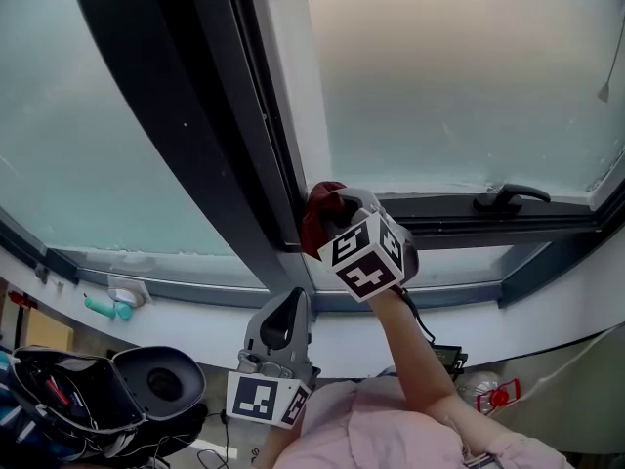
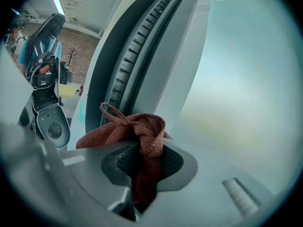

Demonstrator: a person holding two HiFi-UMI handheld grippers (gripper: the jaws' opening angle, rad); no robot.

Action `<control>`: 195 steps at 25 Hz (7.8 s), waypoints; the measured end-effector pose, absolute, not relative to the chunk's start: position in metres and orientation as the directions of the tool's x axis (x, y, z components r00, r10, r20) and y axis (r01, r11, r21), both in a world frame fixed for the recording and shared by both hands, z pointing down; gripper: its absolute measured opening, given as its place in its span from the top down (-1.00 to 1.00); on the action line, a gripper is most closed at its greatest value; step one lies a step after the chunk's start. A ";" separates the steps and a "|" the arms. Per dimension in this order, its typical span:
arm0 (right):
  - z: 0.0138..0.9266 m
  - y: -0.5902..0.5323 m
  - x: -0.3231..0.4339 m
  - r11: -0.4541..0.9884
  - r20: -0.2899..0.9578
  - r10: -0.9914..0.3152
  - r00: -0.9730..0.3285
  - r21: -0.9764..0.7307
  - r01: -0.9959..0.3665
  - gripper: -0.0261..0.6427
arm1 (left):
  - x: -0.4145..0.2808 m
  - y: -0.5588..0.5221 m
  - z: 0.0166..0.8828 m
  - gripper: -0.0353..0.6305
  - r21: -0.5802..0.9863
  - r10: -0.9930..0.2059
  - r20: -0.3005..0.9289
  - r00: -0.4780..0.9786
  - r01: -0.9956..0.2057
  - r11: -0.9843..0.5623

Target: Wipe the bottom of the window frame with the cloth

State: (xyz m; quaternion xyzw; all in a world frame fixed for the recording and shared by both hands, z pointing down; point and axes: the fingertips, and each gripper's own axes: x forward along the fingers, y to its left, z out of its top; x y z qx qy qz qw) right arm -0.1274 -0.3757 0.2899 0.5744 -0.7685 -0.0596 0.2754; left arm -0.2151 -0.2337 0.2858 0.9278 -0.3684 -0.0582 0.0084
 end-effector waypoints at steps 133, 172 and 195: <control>0.291 -0.305 0.070 0.032 0.325 -0.945 0.044 0.225 -0.974 0.70 | -0.166 -0.234 0.285 0.90 0.063 -0.606 -0.118 0.787 -0.603 -0.795; 0.244 -0.263 0.041 -0.074 -0.008 -0.997 0.076 0.304 -0.950 0.69 | -0.184 -0.214 0.291 0.90 0.071 -0.609 -0.088 0.788 -0.605 -0.793; 0.298 -0.350 -0.163 0.307 0.198 -0.951 -0.235 0.562 -0.768 0.71 | -0.248 -0.215 0.296 0.90 0.083 -0.716 -0.081 0.693 -0.712 -0.698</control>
